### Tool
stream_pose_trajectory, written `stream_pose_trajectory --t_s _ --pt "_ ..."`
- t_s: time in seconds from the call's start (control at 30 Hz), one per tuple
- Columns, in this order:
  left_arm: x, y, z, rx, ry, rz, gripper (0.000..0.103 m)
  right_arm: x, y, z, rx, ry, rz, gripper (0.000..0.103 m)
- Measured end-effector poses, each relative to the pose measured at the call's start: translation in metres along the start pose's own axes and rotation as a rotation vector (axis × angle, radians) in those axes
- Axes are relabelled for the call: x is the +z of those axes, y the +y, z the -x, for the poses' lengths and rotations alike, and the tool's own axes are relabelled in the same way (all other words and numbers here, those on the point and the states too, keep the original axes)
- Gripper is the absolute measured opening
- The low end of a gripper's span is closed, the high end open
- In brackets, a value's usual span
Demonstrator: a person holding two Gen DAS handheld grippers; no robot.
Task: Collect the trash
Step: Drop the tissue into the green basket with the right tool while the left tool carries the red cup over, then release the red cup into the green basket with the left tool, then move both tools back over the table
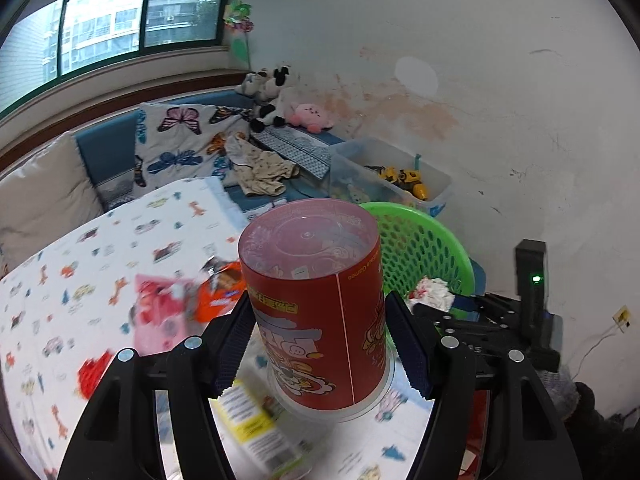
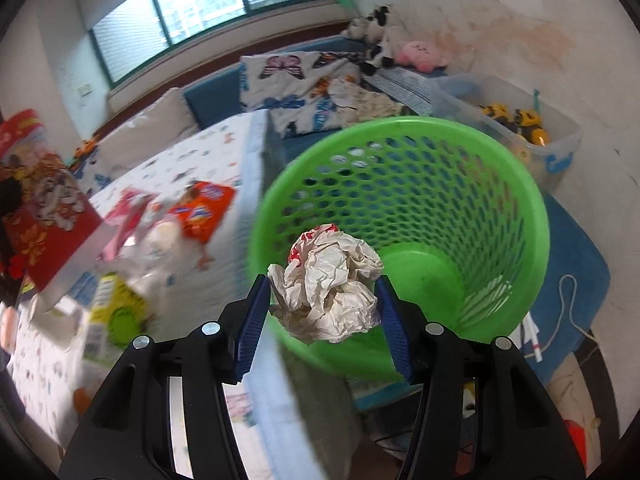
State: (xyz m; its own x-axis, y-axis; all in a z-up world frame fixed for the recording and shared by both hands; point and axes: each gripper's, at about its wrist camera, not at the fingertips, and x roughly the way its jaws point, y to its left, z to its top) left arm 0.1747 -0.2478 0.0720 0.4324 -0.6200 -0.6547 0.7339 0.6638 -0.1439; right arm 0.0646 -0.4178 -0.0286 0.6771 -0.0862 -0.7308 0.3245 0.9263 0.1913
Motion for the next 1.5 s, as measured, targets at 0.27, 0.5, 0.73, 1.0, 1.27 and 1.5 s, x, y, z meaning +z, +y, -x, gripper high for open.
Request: stream_pose_trajectory --t_s 0.27,0.5,0.73,1.0,1.27,1.5 --pt "0.025 -0.028 -0.043 -0.018 0.029 -0.047 0.064 0.009 -0.032 -0.022 -0.021 0.015 -0.048 0.065" --pt "0.037 -0.037 -0.086 -0.047 0.079 -0.014 0.064 0.007 -0.045 -0.012 -0.031 -0.008 -0.061 0.071" --pt "0.038 -0.058 -0.118 -0.042 0.122 -0.043 0.064 0.002 -0.049 0.015 -0.063 -0.068 -0.063 0.075" --pt "0.035 -0.075 -0.152 -0.044 0.164 -0.053 0.064 -0.007 -0.047 0.035 -0.083 -0.116 -0.059 0.078" --pt "0.029 -0.095 -0.173 -0.058 0.202 -0.062 0.064 -0.014 -0.057 0.051 -0.114 -0.142 -0.087 0.078" --pt "0.027 -0.094 -0.166 -0.08 0.192 -0.04 0.075 -0.02 -0.06 0.063 -0.125 -0.16 -0.096 0.079"
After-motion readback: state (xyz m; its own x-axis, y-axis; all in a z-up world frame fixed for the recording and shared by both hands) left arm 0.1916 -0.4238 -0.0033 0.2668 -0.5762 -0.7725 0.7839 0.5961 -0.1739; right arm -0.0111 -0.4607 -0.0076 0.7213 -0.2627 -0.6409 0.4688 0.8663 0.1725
